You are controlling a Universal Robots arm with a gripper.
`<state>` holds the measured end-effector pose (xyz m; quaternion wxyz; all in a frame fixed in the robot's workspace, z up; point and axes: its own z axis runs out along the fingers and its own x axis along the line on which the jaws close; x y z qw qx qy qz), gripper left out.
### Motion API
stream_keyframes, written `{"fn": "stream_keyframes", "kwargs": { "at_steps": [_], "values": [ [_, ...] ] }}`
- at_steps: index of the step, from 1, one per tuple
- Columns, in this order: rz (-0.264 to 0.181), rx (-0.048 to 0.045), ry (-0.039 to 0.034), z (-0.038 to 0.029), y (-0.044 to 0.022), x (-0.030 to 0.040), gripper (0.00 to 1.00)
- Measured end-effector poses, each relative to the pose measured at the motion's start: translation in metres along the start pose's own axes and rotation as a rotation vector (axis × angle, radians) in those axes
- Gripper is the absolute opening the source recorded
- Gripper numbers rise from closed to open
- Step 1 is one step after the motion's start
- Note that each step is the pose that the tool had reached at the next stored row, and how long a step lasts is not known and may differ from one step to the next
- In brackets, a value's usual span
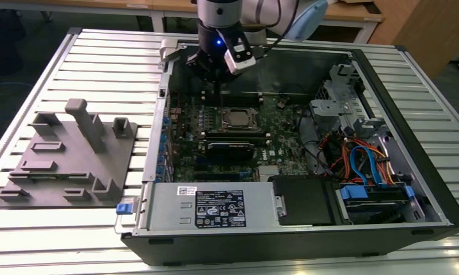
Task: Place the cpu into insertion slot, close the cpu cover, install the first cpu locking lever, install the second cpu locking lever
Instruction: 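Install the first cpu locking lever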
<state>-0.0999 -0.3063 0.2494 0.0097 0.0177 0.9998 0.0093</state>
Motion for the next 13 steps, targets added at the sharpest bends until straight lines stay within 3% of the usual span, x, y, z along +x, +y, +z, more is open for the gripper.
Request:
{"fn": "stream_keyframes", "kwargs": {
  "at_steps": [5,13],
  "values": [
    [0.0,0.0,0.0007,0.0002,0.0002,-0.0073,0.1],
    [0.0,0.0,0.0008,0.0002,0.0003,-0.0098,0.1]
  ]
}}
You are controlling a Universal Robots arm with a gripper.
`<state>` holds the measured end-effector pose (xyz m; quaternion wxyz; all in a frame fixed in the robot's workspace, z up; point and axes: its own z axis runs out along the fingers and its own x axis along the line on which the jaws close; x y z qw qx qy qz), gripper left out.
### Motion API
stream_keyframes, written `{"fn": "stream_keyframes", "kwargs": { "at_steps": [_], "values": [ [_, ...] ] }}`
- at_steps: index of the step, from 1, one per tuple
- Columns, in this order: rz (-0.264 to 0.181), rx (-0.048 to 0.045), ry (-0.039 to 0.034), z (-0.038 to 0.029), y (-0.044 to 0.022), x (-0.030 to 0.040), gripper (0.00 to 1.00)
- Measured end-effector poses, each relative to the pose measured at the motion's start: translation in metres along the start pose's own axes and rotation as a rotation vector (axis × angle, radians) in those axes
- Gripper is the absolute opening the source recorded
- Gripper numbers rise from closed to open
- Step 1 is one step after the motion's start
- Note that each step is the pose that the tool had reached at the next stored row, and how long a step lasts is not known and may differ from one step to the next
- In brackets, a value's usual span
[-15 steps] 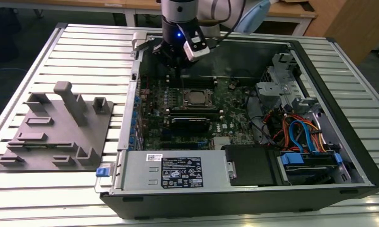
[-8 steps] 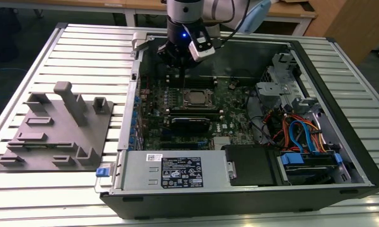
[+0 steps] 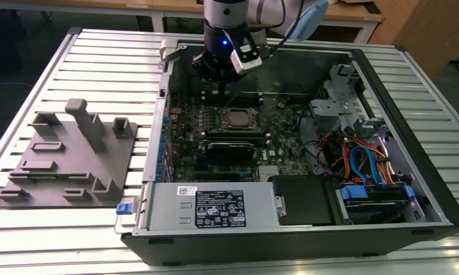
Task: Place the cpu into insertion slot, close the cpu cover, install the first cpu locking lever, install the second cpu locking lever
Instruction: 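Install the first cpu locking lever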
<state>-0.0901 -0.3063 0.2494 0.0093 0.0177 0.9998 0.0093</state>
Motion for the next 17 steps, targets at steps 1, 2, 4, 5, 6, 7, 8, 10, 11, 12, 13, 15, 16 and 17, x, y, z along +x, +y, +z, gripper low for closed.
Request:
{"fn": "stream_keyframes", "kwargs": {
  "at_steps": [1,2,4,5,6,7,8,10,11,12,13,15,16,17],
  "values": [
    [0.0,0.0,-0.0001,0.0,0.0,0.0,0.1],
    [0.0,0.0,0.0,0.0,0.0,-0.0001,0.1],
    [0.0,0.0,0.0,0.0,0.0,-0.0001,0.1],
    [0.0,0.0,0.0,0.0,0.0,-0.0003,0.1],
    [0.0,-0.0001,-0.0001,0.0001,0.0,-0.0007,0.1],
    [0.0,0.0,-0.0001,0.0002,0.0001,-0.0014,0.1],
    [0.0,0.0001,0.0,0.0004,0.0001,-0.0025,0.1],
    [0.0,0.0,0.0,0.0008,0.0002,-0.0057,0.1],
    [0.0,0.0,0.0,0.0011,0.0003,-0.0075,0.1],
    [0.001,0.0,-0.0001,0.0014,0.0003,-0.0094,0.1],
    [0.001,0.0001,0.0,0.0017,0.0004,-0.0117,0.1],
    [0.002,-0.0022,-0.0001,0.0027,0.0005,-0.0148,0.1],
    [0.002,-0.0076,0.0003,0.003,0.0004,-0.0159,0.1],
    [0.003,-0.0156,0.0007,0.0033,0.0005,-0.0165,0.1]
  ]
}}
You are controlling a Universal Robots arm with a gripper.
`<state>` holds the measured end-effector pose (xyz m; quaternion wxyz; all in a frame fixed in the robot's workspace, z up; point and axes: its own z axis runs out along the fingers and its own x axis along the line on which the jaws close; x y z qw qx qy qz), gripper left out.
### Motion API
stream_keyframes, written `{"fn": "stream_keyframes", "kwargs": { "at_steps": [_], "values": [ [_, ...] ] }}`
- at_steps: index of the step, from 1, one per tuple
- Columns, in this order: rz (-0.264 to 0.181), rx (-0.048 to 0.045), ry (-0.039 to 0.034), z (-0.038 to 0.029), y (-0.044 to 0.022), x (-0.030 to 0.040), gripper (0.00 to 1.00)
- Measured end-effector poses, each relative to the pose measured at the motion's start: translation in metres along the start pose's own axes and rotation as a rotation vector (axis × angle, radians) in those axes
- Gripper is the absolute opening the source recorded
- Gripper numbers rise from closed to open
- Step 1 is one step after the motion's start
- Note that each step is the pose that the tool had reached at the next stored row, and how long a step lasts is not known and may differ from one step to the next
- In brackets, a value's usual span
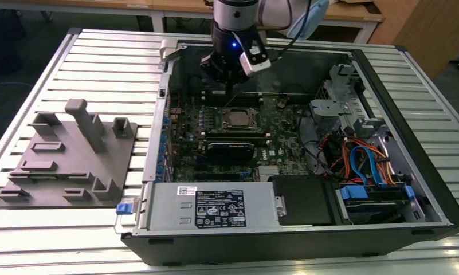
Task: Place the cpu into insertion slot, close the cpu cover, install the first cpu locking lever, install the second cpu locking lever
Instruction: 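Install the first cpu locking lever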
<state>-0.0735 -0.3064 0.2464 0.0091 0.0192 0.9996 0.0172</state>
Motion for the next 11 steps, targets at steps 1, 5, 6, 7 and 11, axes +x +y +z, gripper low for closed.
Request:
{"fn": "stream_keyframes", "kwargs": {
  "at_steps": [1,5,6,7,11],
  "values": [
    [0.001,-0.0108,0.0003,0.0004,0.0001,-0.0006,0.1],
    [0.001,-0.0159,0.0004,0.002,0.0004,-0.0025,0.1],
    [0.001,-0.0159,0.0004,0.0023,0.0006,-0.0031,0.1],
    [0.001,-0.0158,0.0004,0.0026,0.001,-0.004,0.1],
    [0.001,-0.0158,0.0005,0.0033,0.0024,-0.0082,0.1]
  ]
}}
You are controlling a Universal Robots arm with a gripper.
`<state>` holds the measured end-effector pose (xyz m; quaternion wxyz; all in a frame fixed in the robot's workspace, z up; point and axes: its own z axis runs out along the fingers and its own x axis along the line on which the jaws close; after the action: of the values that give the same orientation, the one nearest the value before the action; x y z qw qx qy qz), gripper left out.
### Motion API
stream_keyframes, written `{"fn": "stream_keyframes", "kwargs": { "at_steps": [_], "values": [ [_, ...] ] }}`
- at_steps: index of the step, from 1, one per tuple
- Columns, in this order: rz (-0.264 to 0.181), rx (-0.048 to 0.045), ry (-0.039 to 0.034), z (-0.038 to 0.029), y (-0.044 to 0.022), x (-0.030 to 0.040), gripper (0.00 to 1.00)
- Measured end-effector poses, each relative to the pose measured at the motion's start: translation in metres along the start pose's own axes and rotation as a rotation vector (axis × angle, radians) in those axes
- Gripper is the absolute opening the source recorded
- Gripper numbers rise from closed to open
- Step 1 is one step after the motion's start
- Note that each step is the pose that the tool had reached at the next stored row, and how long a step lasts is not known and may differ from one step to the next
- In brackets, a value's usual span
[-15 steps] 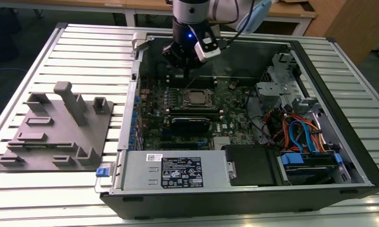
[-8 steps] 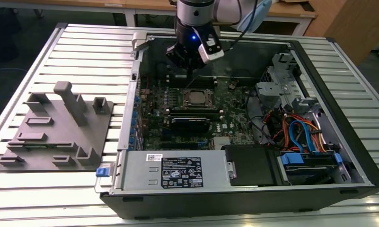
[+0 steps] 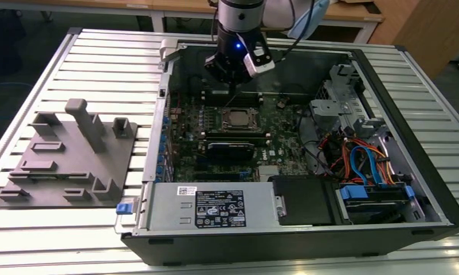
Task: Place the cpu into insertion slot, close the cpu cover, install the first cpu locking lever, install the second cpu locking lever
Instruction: 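Install the first cpu locking lever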
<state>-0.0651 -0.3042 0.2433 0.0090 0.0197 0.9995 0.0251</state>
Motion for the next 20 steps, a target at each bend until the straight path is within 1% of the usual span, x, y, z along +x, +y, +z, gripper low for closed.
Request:
{"fn": "stream_keyframes", "kwargs": {
  "at_steps": [5,12,20],
  "values": [
    [0.0,0.0031,-0.0001,0.0006,0.0004,-0.0019,0.1],
    [0.0,0.0033,-0.0001,0.001,0.0004,-0.0023,0.1],
    [0.0,0.0035,-0.0002,0.002,0.0008,-0.0065,0.1]
  ]
}}
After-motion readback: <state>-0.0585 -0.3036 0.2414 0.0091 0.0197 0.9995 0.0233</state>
